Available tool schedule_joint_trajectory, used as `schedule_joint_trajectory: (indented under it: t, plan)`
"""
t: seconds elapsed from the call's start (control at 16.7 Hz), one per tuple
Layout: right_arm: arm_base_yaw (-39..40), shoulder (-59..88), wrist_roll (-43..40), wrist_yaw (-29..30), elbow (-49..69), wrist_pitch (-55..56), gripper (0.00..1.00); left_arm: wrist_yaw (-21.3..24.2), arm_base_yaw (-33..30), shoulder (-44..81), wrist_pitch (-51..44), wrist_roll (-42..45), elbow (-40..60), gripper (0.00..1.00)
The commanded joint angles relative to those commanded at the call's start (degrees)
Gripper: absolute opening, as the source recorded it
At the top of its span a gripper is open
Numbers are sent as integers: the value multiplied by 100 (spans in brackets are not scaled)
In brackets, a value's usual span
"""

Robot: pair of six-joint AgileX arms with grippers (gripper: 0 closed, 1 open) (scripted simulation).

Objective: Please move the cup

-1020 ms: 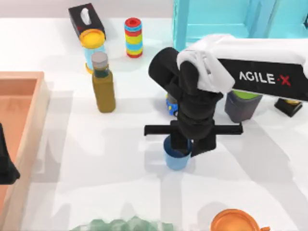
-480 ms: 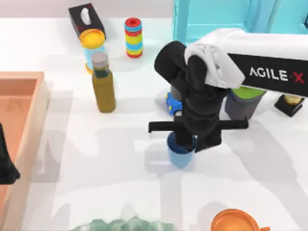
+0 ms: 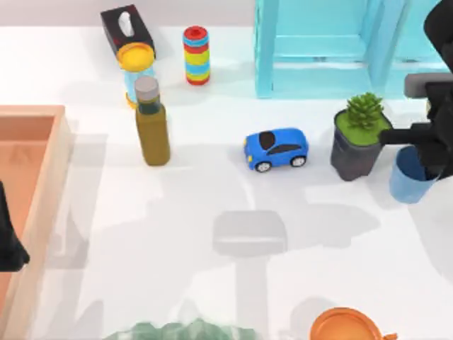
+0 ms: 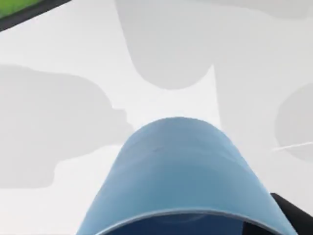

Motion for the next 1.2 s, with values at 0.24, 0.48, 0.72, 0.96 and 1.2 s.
schedule_joint_trajectory:
  t: [0.24,0.48,0.72,0.96,1.2]
  plan:
    - [-1465,-462,-1374,-39,-450,-115,0,0,0,0,0,0,0,100]
    - [-2003,-640,-1906,-99,-693,-167,0,0,0,0,0,0,0,100]
    - [-1983,-611,-1899,-86,-674,-156,0,0,0,0,0,0,0,100]
    - [-1929,-493,-1850,-88,-980,265,0,0,0,0,0,0,0,100]
    - [-1851,-252,-1747,-97,-1557,1122,0,0,0,0,0,0,0,100]
